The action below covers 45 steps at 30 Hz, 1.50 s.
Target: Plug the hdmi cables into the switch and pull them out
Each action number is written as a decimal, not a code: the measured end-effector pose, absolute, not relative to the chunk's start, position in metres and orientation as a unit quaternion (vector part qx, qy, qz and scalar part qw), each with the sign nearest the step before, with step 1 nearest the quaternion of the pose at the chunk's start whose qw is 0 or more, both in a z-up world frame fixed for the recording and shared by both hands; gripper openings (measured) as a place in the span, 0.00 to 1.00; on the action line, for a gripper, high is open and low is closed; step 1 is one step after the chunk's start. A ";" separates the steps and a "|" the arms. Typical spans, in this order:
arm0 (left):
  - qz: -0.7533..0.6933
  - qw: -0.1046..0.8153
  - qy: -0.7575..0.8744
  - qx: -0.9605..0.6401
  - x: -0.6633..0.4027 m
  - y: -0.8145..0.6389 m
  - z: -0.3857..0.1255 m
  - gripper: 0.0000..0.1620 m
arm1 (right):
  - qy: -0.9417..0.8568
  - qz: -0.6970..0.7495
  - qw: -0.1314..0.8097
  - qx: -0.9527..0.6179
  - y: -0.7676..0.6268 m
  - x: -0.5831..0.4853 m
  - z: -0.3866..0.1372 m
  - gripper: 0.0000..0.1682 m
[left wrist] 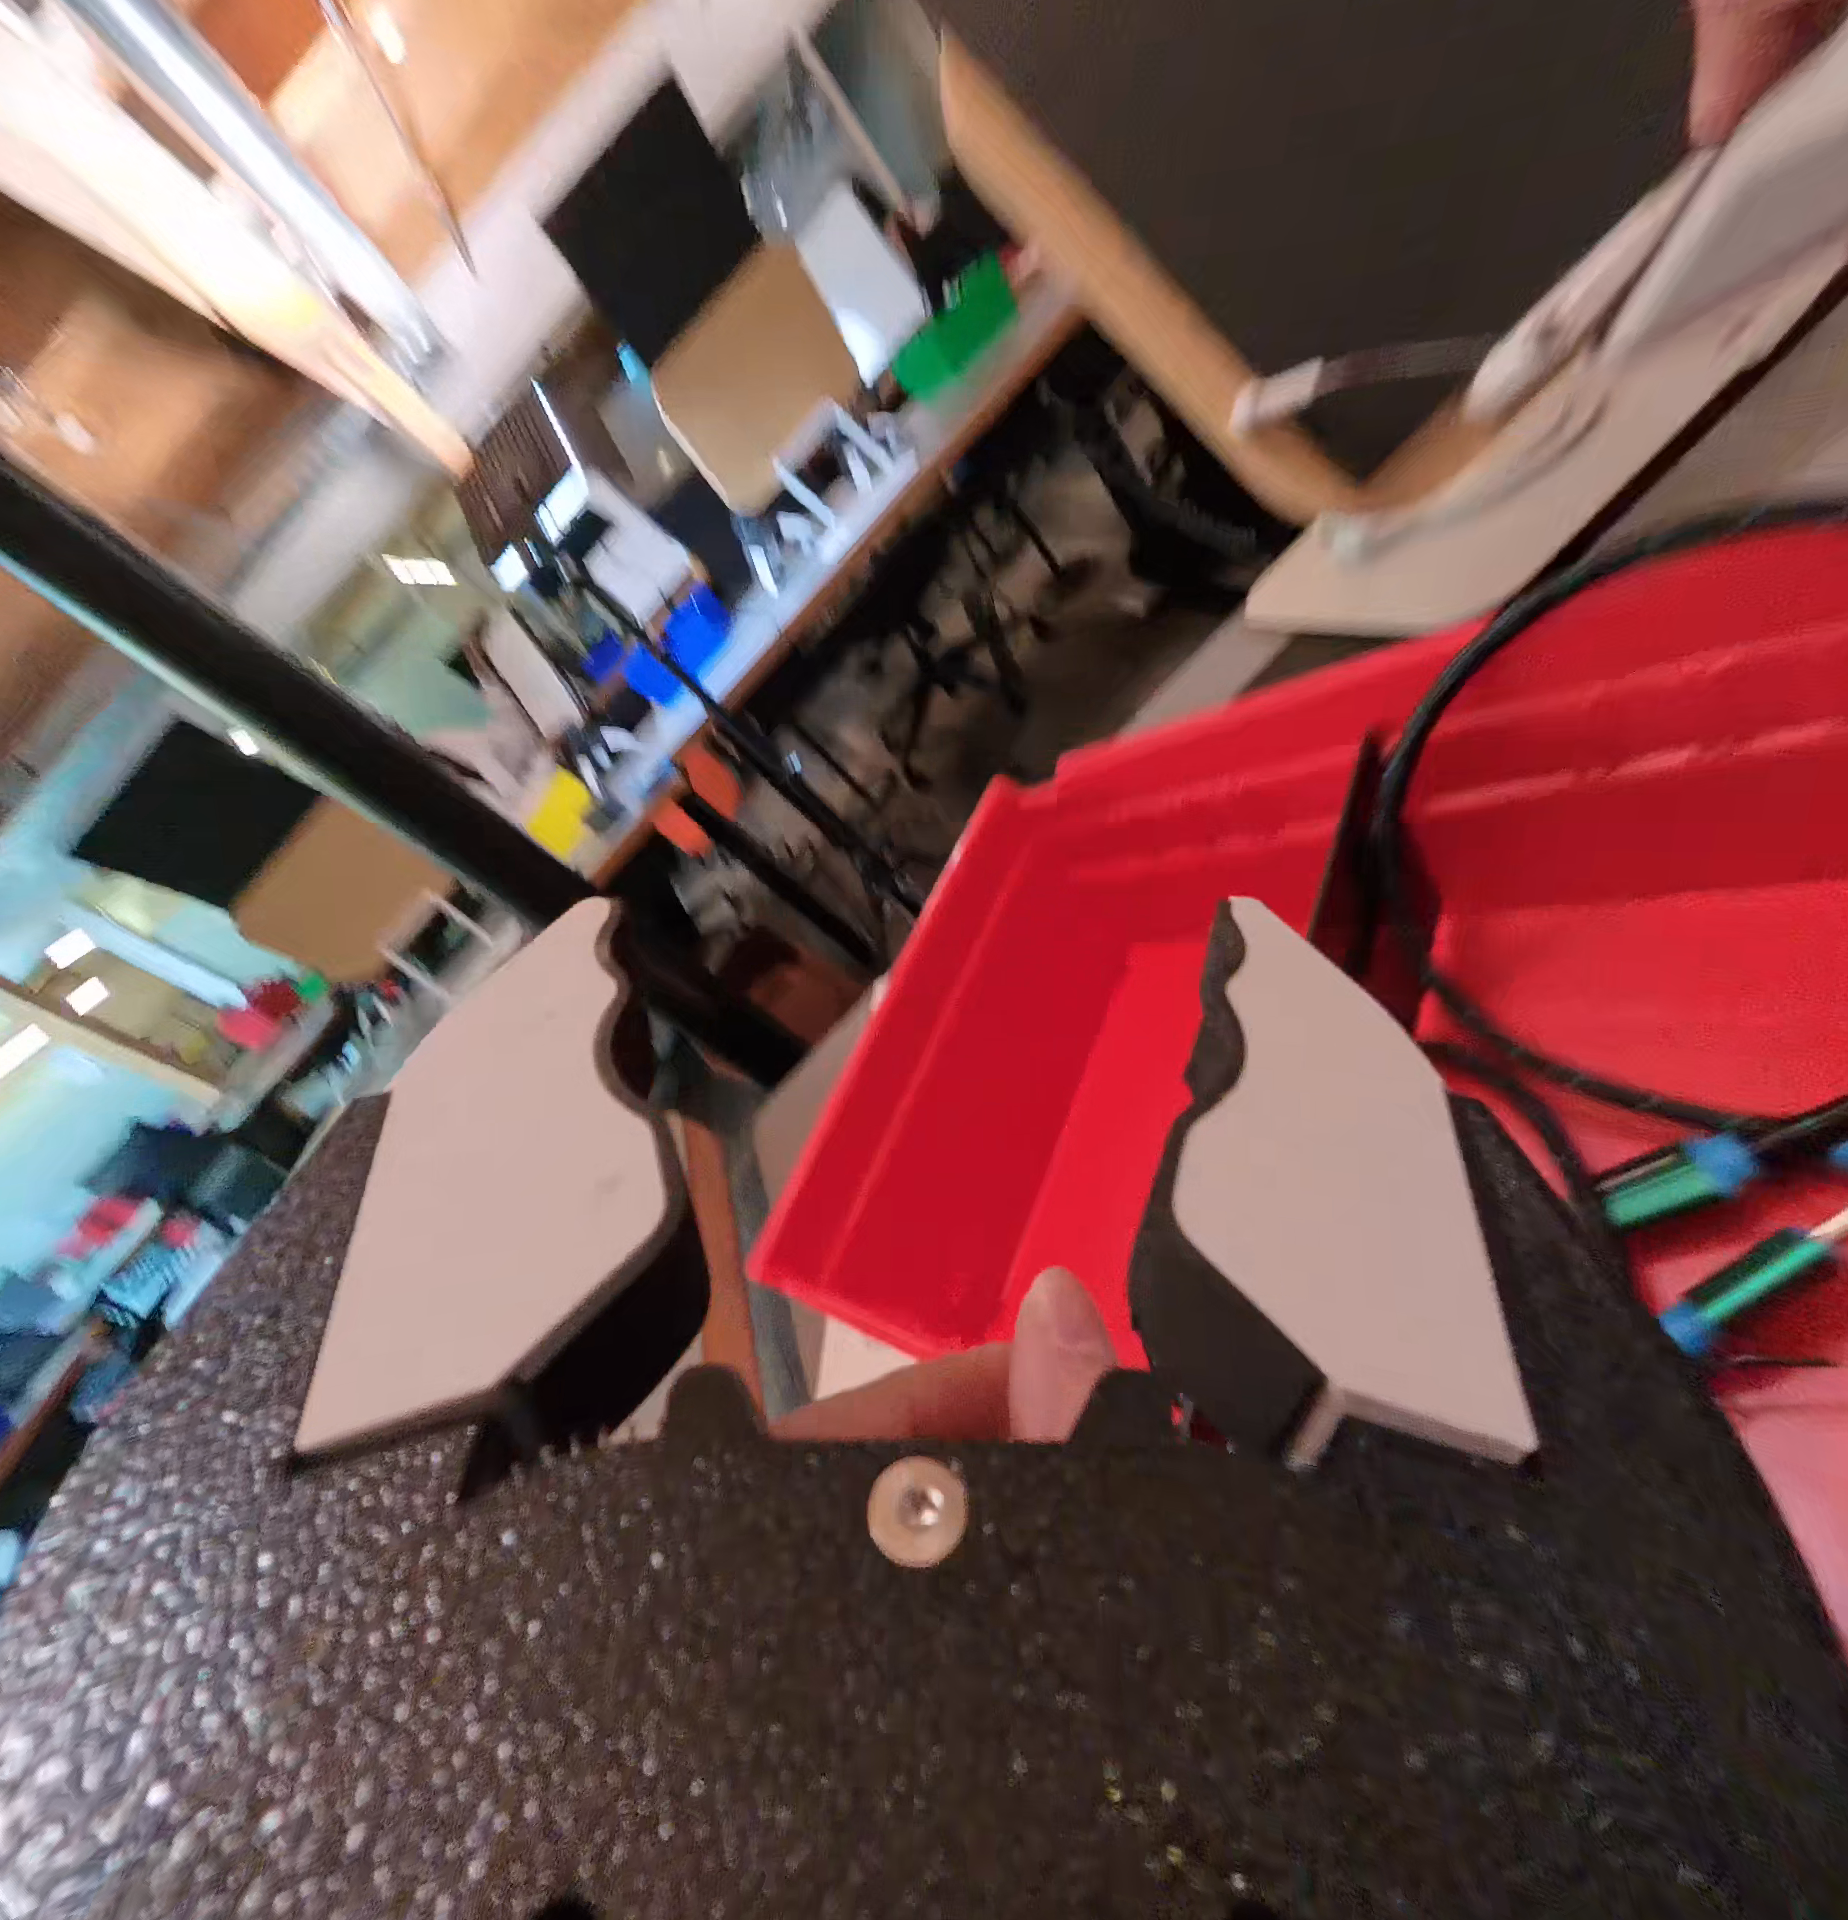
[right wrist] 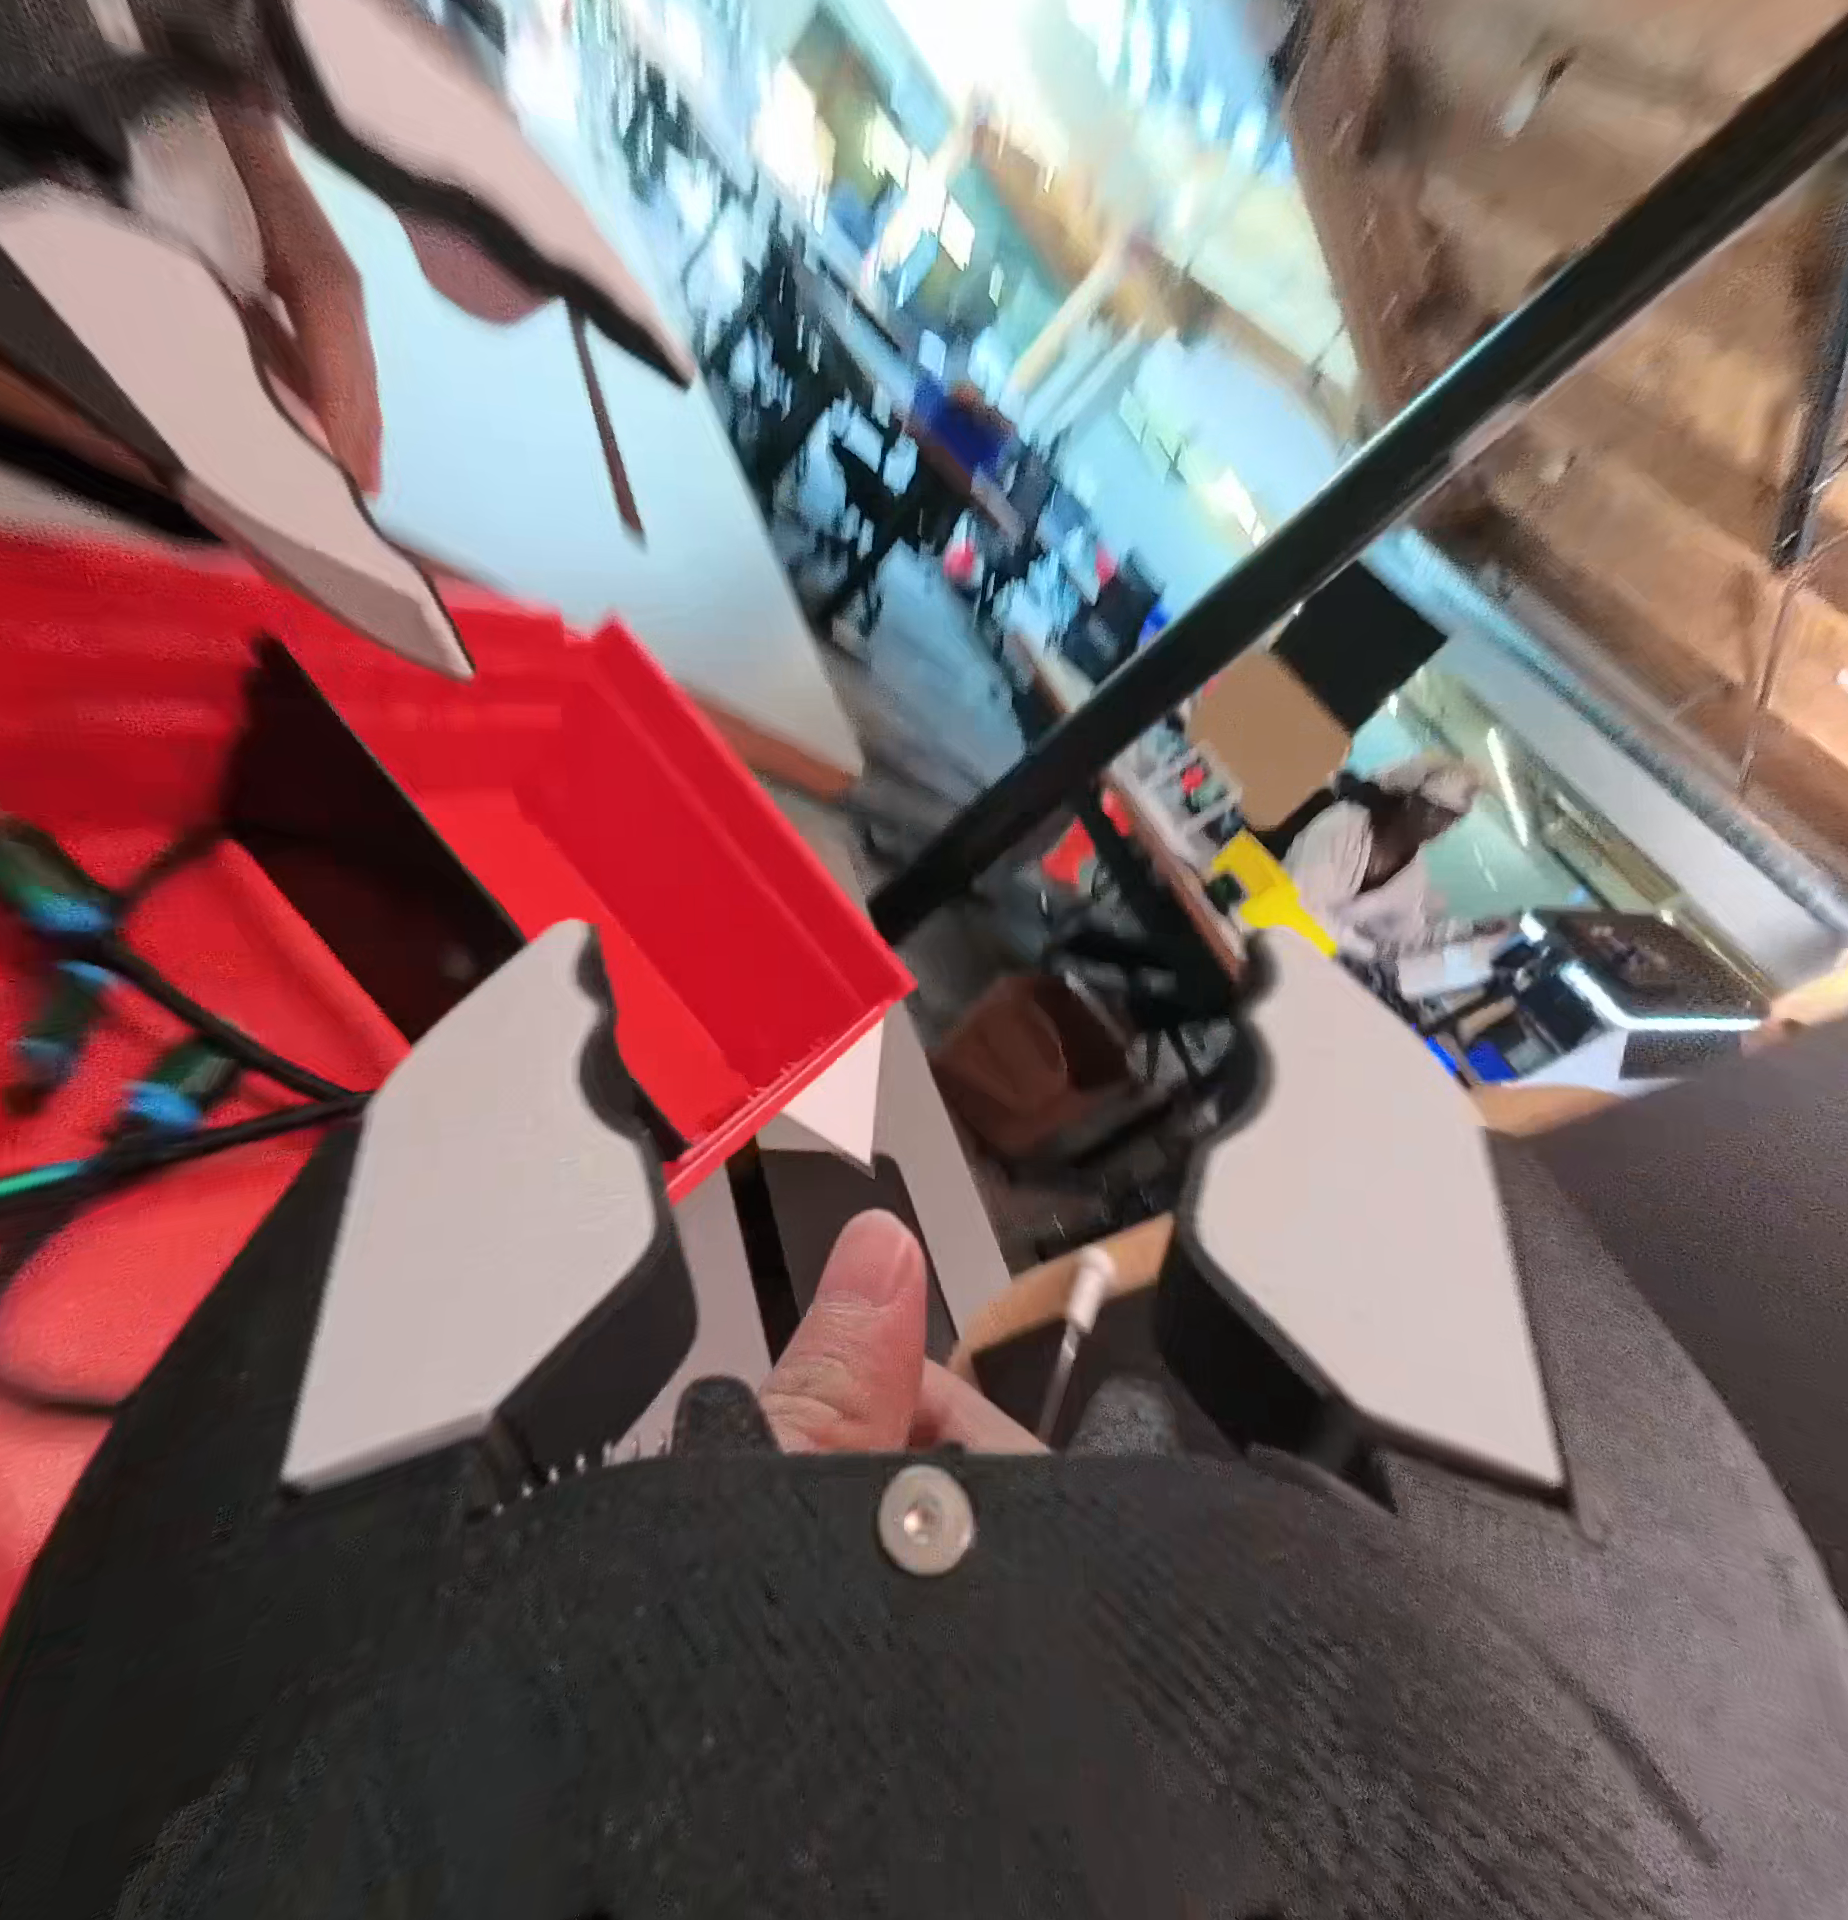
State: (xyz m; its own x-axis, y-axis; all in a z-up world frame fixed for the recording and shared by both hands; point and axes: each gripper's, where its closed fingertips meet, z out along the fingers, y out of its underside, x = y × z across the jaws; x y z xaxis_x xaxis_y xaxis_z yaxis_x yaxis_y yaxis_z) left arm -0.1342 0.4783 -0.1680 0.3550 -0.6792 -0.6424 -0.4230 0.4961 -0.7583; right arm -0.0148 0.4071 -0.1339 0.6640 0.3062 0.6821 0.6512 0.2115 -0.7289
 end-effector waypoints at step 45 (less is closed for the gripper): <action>-0.195 0.643 0.412 -0.615 -0.117 0.357 -0.166 0.67 | -0.418 0.063 0.640 -0.642 0.149 0.009 -0.151 0.74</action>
State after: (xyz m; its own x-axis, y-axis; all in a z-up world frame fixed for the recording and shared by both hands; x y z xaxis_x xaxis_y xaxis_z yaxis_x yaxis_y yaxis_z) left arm -0.1169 0.3571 -0.1665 0.5848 -0.7579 -0.2891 -0.2551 0.1666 -0.9525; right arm 0.0086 0.1493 -0.1506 0.6429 0.6176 0.4530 0.4554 0.1673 -0.8744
